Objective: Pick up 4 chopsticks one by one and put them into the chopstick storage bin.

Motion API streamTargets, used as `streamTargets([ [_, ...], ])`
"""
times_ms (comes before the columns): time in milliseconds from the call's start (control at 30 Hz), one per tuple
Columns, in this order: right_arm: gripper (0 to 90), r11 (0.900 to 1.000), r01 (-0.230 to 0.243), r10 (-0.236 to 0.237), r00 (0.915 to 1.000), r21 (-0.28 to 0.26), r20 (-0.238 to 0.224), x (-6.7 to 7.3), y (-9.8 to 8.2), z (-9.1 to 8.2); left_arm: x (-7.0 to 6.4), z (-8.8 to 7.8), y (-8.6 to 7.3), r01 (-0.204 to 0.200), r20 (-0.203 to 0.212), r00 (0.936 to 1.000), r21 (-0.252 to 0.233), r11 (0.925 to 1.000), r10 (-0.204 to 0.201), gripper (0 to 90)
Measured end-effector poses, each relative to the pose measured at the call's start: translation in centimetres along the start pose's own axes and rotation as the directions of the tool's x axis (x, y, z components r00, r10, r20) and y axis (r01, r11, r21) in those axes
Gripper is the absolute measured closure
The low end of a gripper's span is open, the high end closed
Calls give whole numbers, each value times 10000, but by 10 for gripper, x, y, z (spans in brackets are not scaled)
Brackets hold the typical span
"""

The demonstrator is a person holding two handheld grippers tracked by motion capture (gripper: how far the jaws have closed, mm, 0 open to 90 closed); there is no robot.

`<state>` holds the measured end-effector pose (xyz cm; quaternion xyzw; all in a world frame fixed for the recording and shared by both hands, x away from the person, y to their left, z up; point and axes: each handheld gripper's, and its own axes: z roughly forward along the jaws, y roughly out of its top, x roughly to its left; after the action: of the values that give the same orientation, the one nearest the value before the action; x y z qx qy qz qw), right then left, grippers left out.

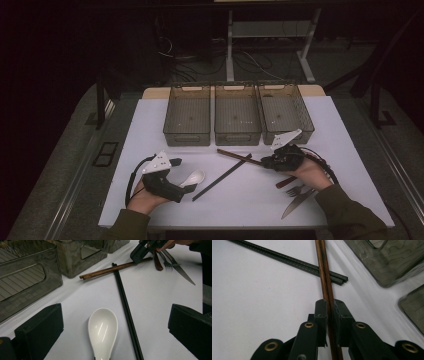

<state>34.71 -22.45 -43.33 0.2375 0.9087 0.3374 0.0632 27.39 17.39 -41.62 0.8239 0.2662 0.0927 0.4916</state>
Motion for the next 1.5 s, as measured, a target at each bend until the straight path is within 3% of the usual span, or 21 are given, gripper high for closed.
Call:
streamTargets([
  [533, 818, 9999, 72, -69, 9999, 156, -148, 0, -2, 3, 0, 0, 0, -20, 24, 10000, 8, 10000, 20, 0],
  [900, 817, 9980, 413, -397, 9986, 479, -344, 0, -3, 9, 0, 0, 0, -25, 38, 10000, 5, 10000, 25, 0],
  [1333, 827, 9986, 254, -225, 9978, 458, -624, -1, -3, 9, 0, 0, 0, -31, 48, 10000, 11, 10000, 31, 0],
  [1500, 837, 9976, 554, -525, 9963, 412, -682, -2, -3, 9, 0, 0, 0, -23, 50, 10000, 7, 10000, 23, 0],
])
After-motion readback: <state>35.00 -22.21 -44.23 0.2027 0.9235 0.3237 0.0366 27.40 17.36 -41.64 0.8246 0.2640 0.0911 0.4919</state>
